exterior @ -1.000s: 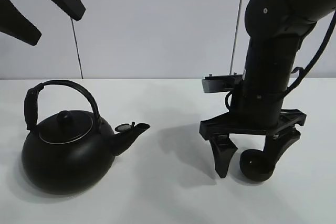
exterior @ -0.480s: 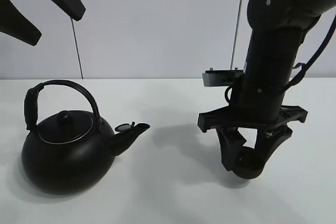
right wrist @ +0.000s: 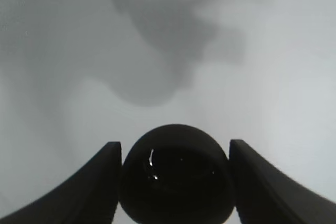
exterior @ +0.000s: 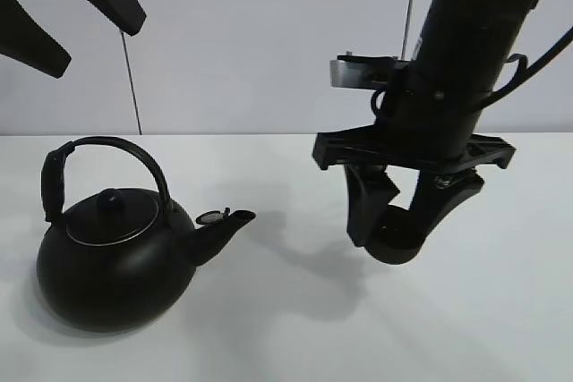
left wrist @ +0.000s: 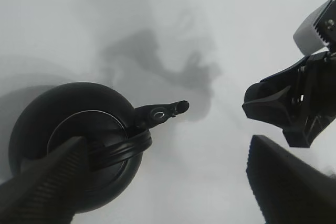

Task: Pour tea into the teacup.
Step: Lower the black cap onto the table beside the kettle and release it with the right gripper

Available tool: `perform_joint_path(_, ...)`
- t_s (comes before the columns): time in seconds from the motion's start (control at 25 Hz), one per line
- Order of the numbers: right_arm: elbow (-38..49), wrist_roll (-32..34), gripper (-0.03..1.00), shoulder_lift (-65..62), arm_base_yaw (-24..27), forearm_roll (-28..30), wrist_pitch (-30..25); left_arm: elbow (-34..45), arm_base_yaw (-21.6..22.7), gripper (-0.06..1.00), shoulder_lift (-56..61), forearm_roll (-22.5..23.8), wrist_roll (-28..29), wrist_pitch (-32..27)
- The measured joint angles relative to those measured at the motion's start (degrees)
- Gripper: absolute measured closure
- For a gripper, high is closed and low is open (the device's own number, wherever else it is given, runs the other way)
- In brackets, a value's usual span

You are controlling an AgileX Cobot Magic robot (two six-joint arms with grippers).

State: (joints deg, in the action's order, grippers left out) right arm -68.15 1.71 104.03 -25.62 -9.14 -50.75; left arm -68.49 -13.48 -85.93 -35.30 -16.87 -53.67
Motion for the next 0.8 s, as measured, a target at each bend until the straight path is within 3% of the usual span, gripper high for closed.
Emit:
perform_joint_path(0.4, -9.67, 2.86, 0.57, 8.46, -8.77, 0.45, 1.43, 0.00, 0.00, 0.35, 0.00, 0.00, 0.00, 0.00)
perform_joint_path(0.8, -10.66, 2.93, 0.57, 14.07, -9.51, 3.59, 2.29, 0.00, 0.00, 0.35, 0.00, 0.00, 0.00, 0.00)
